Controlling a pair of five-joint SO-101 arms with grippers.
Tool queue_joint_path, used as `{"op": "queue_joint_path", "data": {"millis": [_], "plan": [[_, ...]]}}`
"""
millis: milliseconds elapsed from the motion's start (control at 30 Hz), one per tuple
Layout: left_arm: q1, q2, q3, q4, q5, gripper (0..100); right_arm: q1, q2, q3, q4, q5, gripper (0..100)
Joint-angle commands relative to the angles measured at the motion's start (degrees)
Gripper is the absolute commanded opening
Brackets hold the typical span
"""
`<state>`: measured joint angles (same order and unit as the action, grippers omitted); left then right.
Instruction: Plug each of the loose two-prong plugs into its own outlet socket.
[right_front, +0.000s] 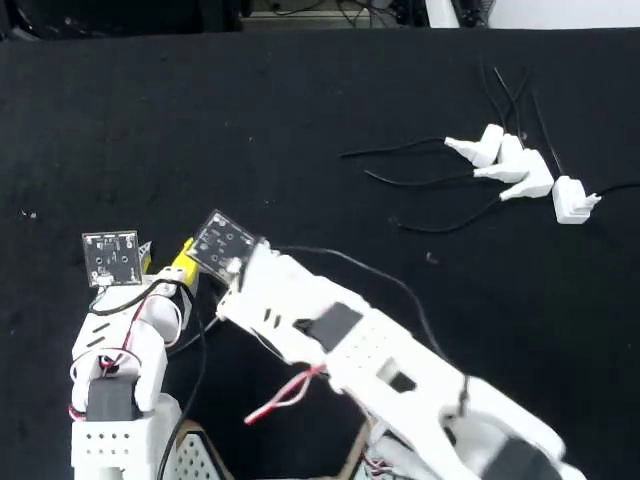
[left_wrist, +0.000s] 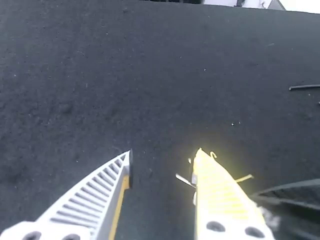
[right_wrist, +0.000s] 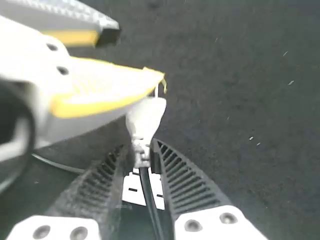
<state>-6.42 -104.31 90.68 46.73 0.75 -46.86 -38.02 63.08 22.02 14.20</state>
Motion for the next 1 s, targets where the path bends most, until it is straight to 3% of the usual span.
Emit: {"op": "queue_joint_path", "data": {"millis": [0,500,967], "plan": [[0.31,-0.18,-0.31,-0.44,-0.79,21,-0.53,-10.68,0.92,2.2,-0.09,1.1],[0.31,-0.18,-0.13,-0.18,-0.44,21,-0.44,-10.51,1.63,1.85,-0.62,1.1],[1.01,-0.18,-0.48,4.84,-0.7,21,-0.26,-10.24,1.71,-0.09,-3.43,1.1]]}}
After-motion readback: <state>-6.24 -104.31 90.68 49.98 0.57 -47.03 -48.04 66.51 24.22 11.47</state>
